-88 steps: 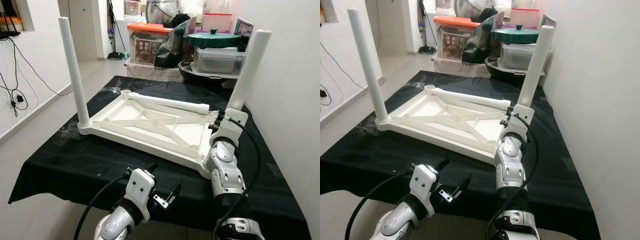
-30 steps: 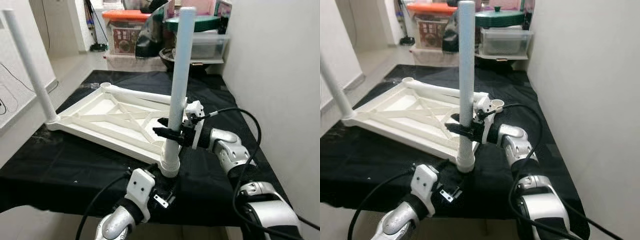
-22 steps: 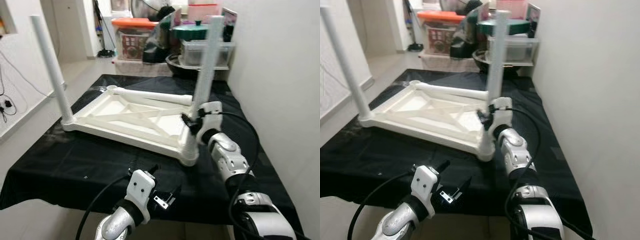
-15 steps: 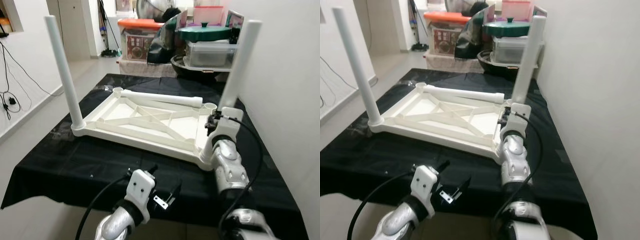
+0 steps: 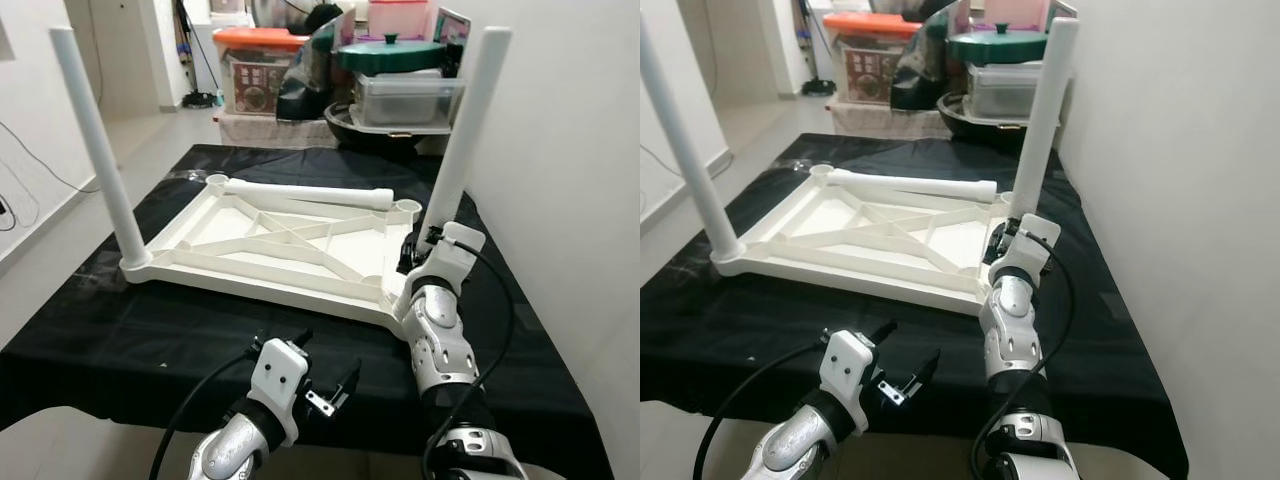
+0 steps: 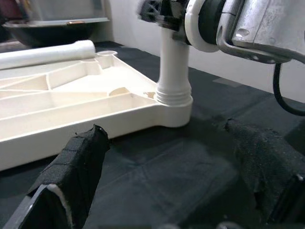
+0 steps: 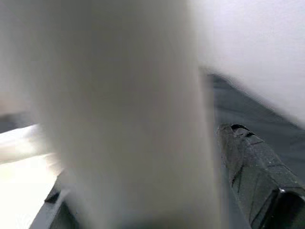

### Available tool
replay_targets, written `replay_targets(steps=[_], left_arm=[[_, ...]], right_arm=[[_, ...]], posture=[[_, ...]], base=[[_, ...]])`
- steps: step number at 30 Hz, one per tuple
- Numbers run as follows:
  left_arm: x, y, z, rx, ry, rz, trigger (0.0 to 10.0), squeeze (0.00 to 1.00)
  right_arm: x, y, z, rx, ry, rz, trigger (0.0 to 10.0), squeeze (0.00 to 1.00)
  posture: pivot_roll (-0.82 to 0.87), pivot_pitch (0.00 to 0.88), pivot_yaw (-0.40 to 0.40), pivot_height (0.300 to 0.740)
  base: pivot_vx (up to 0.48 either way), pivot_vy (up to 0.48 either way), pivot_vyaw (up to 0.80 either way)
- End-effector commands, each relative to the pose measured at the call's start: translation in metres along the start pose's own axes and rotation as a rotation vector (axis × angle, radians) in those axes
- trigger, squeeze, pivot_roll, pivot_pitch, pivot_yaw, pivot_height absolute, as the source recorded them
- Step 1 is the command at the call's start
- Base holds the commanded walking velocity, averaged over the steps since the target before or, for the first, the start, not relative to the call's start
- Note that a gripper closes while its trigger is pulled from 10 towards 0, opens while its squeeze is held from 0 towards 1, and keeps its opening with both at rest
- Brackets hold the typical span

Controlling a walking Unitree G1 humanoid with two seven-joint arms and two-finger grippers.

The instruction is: Building children table

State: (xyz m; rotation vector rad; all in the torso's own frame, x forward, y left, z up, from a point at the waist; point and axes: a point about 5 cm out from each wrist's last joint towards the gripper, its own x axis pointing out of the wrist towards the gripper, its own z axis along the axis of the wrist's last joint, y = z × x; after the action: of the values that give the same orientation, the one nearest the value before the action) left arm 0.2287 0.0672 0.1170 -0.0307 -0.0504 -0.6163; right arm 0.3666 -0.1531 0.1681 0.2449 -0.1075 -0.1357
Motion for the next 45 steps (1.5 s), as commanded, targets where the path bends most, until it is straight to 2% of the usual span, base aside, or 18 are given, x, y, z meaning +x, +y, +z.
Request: replay_targets(steps=[1, 2, 3, 5, 6, 7, 8, 11, 16, 27, 28, 30, 31, 37, 39, 41, 44, 45], left_arm=[[0.001, 0.000, -0.002, -0.001, 0.009, 0.004, 10.0, 0.00], [0.001, 0.000, -0.002, -0.001, 0.009, 0.004, 10.0, 0.00], [0.001, 0.000, -0.002, -0.001, 0.009, 0.005, 10.0, 0.00], [0.001, 0.000, -0.002, -0.001, 0.009, 0.005, 10.0, 0.00], [0.001, 0.000, -0.002, -0.002, 0.008, 0.005, 10.0, 0.00], [0.001, 0.000, -0.002, -0.002, 0.008, 0.005, 10.0, 0.00], [0.002, 0.001, -0.002, -0.001, 0.007, 0.003, 10.0, 0.00], [0.002, 0.001, -0.002, -0.001, 0.007, 0.003, 10.0, 0.00], [0.003, 0.002, -0.002, 0.004, 0.006, 0.005, 10.0, 0.00], [0.001, 0.002, -0.001, 0.012, 0.006, 0.004, 10.0, 0.00], [0.001, 0.002, -0.001, 0.010, 0.007, 0.004, 10.0, 0.00], [0.001, 0.002, -0.001, 0.010, 0.007, 0.004, 10.0, 0.00], [0.001, 0.001, -0.001, 0.009, 0.007, 0.004, 10.0, 0.00], [0.000, 0.001, -0.002, 0.005, 0.008, 0.004, 10.0, 0.00], [0.001, 0.001, -0.001, 0.008, 0.003, 0.006, 10.0, 0.00], [0.001, 0.001, -0.001, 0.008, 0.003, 0.006, 10.0, 0.00], [0.001, 0.001, 0.000, 0.006, -0.003, 0.013, 10.0, 0.00], [0.001, 0.001, 0.000, 0.006, -0.003, 0.013, 10.0, 0.00]], right_arm=[[0.003, 0.003, 0.006, 0.030, -0.017, 0.183, 10.0, 0.00], [0.003, 0.003, 0.006, 0.030, -0.017, 0.183, 10.0, 0.00], [0.004, 0.004, 0.008, 0.015, -0.010, 0.307, 10.0, 0.00], [0.004, 0.004, 0.008, 0.015, -0.010, 0.307, 10.0, 0.00], [0.004, 0.005, 0.008, 0.005, 0.037, 0.472, 10.0, 0.00], [0.004, 0.005, 0.008, 0.005, 0.037, 0.472, 10.0, 0.00], [0.001, 0.007, 0.010, -0.006, 0.140, 0.803, 10.0, 0.00], [-0.001, 0.007, 0.011, 0.003, 0.175, 0.892, 10.0, 0.00], [-0.010, 0.018, 0.010, 0.037, 0.311, 1.262, 10.0, 0.00], [-0.015, 0.035, 0.014, 0.058, 0.353, 1.511, 10.0, 0.00], [-0.018, 0.039, 0.015, 0.067, 0.369, 1.573, 1.3, 0.00], [-0.018, 0.039, 0.015, 0.067, 0.369, 1.573, 1.3, 0.00], [-0.019, 0.039, 0.013, 0.053, 0.368, 1.573, 0.0, 0.00], [-0.017, 0.038, 0.010, 0.062, 0.311, 1.495, 0.0, 0.00], [-0.012, 0.034, 0.006, 0.054, 0.244, 1.336, 0.0, 0.00], [-0.012, 0.034, 0.006, 0.054, 0.244, 1.336, 0.0, 0.00], [0.007, 0.015, -0.007, -0.013, 0.210, 0.736, 0.0, 0.00], [0.007, 0.015, -0.007, -0.013, 0.210, 0.736, 0.0, 0.00]], posture=[[0.02, 0.000, -0.035, 0.740], [0.02, 0.000, -0.035, 0.740], [0.02, 0.000, -0.036, 0.740], [0.02, 0.000, -0.036, 0.740], [0.02, 0.000, -0.035, 0.740], [0.02, 0.000, -0.035, 0.740], [0.02, 0.000, -0.037, 0.740], [0.02, 0.000, -0.037, 0.740], [0.05, 0.000, -0.046, 0.740], [0.08, 0.000, -0.050, 0.740], [0.07, 0.000, -0.045, 0.740], [0.07, 0.000, -0.045, 0.740], [0.07, 0.000, -0.047, 0.740], [0.07, 0.000, -0.042, 0.740], [0.07, 0.000, -0.049, 0.740], [0.07, 0.000, -0.049, 0.740], [0.06, 0.000, -0.042, 0.740], [0.06, 0.000, -0.042, 0.740]], base=[[0.000, 0.000, 0.00], [0.000, 0.000, 0.00], [0.000, 0.000, 0.00], [0.000, 0.000, 0.00], [0.000, 0.000, 0.00], [0.000, 0.000, 0.00], [0.000, 0.000, 0.00], [0.000, 0.000, 0.00], [0.000, 0.000, 0.00], [0.000, 0.000, 0.00], [0.000, 0.000, 0.00], [0.000, 0.000, 0.00], [0.000, 0.000, 0.00], [0.000, 0.000, 0.00], [0.000, 0.000, 0.00], [0.000, 0.000, 0.00], [0.000, 0.000, 0.00], [0.000, 0.000, 0.00]])
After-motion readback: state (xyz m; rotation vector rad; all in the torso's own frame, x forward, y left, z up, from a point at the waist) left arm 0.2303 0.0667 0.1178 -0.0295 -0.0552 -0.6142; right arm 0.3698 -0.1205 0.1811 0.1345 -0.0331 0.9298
